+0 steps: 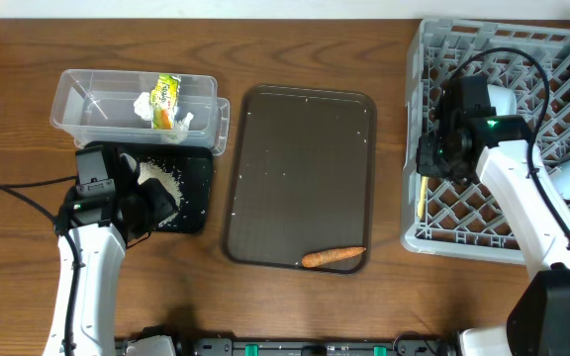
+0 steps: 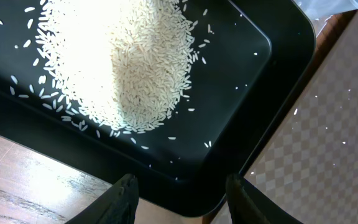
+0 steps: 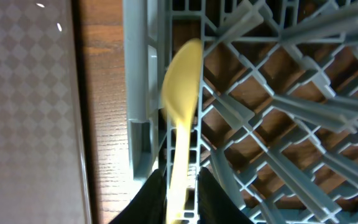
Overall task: Sort waste into correct bins and load items into the dishwasher rack
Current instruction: 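Carry yellow spoon right and stand it in the rack, then reach left gripper across to the carrot and grasp it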
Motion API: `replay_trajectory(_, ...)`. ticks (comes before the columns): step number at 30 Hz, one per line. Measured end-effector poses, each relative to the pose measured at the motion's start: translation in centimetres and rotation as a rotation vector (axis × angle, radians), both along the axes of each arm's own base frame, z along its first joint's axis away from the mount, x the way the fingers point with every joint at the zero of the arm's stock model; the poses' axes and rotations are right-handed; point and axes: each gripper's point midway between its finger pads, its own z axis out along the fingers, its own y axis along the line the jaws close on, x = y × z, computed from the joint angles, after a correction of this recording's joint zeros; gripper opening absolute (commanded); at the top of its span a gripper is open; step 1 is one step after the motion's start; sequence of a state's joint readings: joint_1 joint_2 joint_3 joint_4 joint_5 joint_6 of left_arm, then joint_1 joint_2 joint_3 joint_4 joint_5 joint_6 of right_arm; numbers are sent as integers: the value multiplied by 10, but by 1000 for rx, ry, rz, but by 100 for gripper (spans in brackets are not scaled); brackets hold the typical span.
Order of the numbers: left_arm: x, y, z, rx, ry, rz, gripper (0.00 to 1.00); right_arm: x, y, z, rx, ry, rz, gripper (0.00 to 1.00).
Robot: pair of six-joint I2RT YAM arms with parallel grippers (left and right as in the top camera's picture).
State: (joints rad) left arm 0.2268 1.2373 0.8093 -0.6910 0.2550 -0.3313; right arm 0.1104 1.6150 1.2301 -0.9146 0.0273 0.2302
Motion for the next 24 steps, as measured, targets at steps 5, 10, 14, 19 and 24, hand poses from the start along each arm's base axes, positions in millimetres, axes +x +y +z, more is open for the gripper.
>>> replay_trajectory(5, 0, 0, 0, 0, 0, 0, 49, 0, -1, -1, -4, -2, 3, 39)
replay_trajectory(10, 0, 0, 0, 0, 0, 0, 49, 7, 0, 1, -1, -32, 3, 50)
replay_trajectory(14, -1, -6, 0, 7, 7, -38, 49, 20, 3, 6, 13, -87, 8, 57)
replay_trajectory(19, 12, -39, 16, 43, -47, -217, 62, 33, 11, 11, 49, -143, 27, 70)
replay_trajectory(24, 29, -91, 40, 97, -174, -495, 78, 37, 14, 13, 63, -161, 44, 80)
